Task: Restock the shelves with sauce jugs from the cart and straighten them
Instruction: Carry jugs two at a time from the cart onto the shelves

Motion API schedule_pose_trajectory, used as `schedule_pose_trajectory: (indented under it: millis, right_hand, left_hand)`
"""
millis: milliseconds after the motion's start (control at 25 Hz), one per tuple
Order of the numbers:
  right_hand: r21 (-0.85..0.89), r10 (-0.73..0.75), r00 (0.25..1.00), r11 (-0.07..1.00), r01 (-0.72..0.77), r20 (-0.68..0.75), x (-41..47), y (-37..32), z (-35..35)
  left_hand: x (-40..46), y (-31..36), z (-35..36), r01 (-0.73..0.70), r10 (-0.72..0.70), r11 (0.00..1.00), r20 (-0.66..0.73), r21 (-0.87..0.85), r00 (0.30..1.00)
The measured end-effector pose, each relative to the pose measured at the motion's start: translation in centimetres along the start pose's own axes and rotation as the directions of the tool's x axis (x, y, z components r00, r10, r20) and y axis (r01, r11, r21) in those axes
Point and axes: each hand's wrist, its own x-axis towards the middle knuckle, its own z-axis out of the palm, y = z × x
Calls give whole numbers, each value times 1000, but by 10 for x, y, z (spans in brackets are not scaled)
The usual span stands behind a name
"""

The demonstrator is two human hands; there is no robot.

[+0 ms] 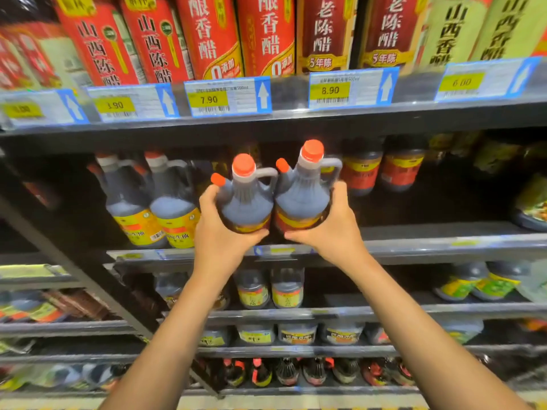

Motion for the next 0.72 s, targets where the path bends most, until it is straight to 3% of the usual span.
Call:
schedule_pose_trajectory:
  millis: [200, 400, 720]
  right_hand:
    - [-70, 78, 987, 995, -69, 143, 12, 16, -3]
    - [-178, 14, 980, 984, 22, 196, 25, 21, 2]
    - [-191, 39, 980, 982, -1, 193, 18, 11, 13]
  left_hand:
    - [-1, -7, 3, 89, -100, 988, 91, 123, 991]
    - [5, -7, 8, 82, -94, 947, 24, 312, 995]
    - [-3, -10, 9, 115, -119, 942, -6, 317, 993]
